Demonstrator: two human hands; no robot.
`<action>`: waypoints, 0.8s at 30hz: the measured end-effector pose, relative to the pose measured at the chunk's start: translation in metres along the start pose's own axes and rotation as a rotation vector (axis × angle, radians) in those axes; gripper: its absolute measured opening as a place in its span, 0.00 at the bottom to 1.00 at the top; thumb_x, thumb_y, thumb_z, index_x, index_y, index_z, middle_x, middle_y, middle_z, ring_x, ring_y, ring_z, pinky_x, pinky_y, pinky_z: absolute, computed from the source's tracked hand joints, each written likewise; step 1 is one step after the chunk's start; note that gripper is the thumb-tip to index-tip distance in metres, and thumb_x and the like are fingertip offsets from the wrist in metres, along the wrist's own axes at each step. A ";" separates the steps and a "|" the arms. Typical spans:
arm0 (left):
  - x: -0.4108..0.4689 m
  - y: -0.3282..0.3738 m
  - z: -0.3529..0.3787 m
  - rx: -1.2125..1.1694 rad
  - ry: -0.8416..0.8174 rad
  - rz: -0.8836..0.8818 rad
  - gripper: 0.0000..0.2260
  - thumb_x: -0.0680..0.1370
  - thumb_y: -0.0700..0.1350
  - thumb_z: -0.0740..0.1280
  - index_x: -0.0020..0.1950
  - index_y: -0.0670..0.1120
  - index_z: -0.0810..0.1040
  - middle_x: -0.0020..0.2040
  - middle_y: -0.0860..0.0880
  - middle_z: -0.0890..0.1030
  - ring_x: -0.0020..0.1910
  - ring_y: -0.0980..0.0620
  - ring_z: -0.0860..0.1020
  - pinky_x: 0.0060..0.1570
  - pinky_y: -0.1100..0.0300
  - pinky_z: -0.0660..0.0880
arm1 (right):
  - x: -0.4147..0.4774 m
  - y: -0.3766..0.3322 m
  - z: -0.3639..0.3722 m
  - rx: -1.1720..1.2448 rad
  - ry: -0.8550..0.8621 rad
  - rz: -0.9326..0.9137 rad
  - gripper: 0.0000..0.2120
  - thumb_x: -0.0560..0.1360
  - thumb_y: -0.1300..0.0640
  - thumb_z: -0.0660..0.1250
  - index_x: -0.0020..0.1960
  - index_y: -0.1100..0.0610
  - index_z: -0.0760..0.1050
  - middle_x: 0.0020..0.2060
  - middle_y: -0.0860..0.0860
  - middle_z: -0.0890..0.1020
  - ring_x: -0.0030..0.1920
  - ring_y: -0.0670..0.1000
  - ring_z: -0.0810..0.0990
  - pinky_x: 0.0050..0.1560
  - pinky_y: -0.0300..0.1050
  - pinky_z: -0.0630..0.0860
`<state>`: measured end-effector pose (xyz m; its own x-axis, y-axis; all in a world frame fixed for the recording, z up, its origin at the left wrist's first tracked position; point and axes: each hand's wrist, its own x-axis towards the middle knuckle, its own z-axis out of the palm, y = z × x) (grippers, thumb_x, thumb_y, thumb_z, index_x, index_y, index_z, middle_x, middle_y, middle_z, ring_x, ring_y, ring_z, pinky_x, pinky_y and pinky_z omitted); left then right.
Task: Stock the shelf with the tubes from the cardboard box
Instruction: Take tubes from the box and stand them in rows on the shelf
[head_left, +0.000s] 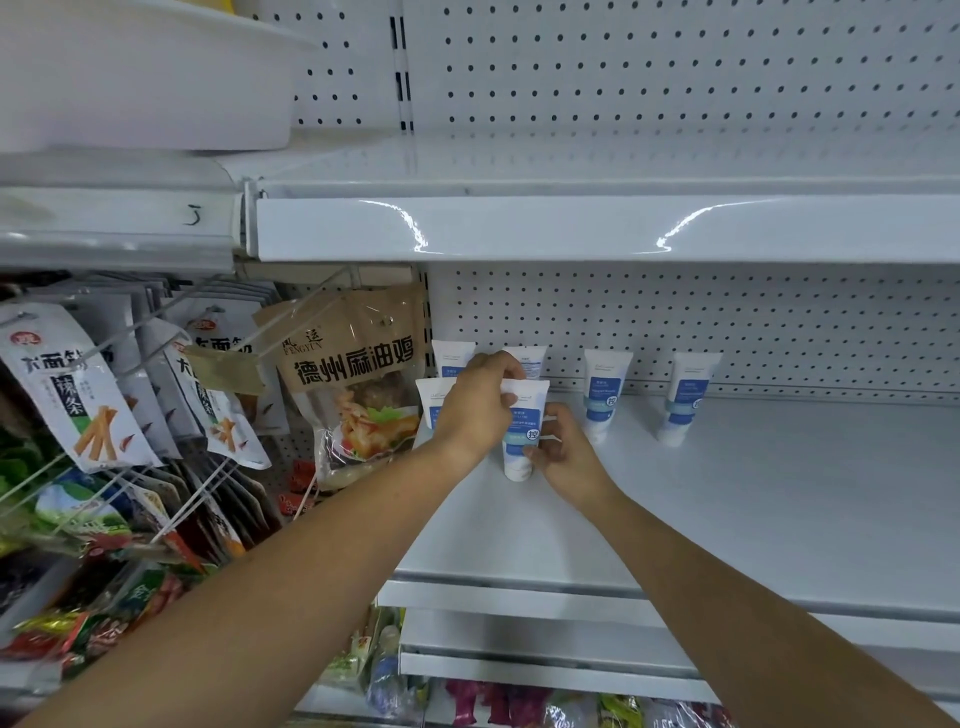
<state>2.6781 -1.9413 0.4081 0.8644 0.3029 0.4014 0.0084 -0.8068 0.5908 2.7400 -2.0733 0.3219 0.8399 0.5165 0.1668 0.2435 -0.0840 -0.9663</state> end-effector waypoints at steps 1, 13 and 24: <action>0.000 0.000 0.000 0.007 -0.005 0.002 0.13 0.75 0.34 0.68 0.54 0.49 0.76 0.55 0.47 0.77 0.50 0.50 0.77 0.52 0.54 0.77 | 0.000 0.000 0.000 0.004 -0.006 0.000 0.20 0.75 0.71 0.67 0.60 0.56 0.66 0.51 0.47 0.78 0.50 0.44 0.80 0.52 0.39 0.77; -0.006 0.000 -0.003 0.022 -0.030 0.011 0.13 0.76 0.34 0.68 0.56 0.48 0.74 0.56 0.47 0.77 0.51 0.50 0.77 0.50 0.59 0.75 | -0.007 -0.005 0.000 0.016 -0.043 -0.008 0.17 0.76 0.70 0.66 0.60 0.58 0.66 0.53 0.46 0.77 0.54 0.47 0.79 0.50 0.35 0.77; -0.004 0.000 -0.004 -0.013 -0.025 -0.024 0.13 0.76 0.35 0.68 0.56 0.49 0.75 0.57 0.47 0.78 0.52 0.50 0.78 0.52 0.58 0.77 | -0.005 -0.003 -0.001 -0.022 -0.035 0.010 0.18 0.76 0.69 0.67 0.60 0.56 0.65 0.51 0.46 0.77 0.52 0.46 0.80 0.49 0.35 0.78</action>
<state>2.6723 -1.9406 0.4095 0.8764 0.3092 0.3692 0.0233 -0.7929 0.6089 2.7358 -2.0766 0.3241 0.8246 0.5454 0.1500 0.2464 -0.1077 -0.9632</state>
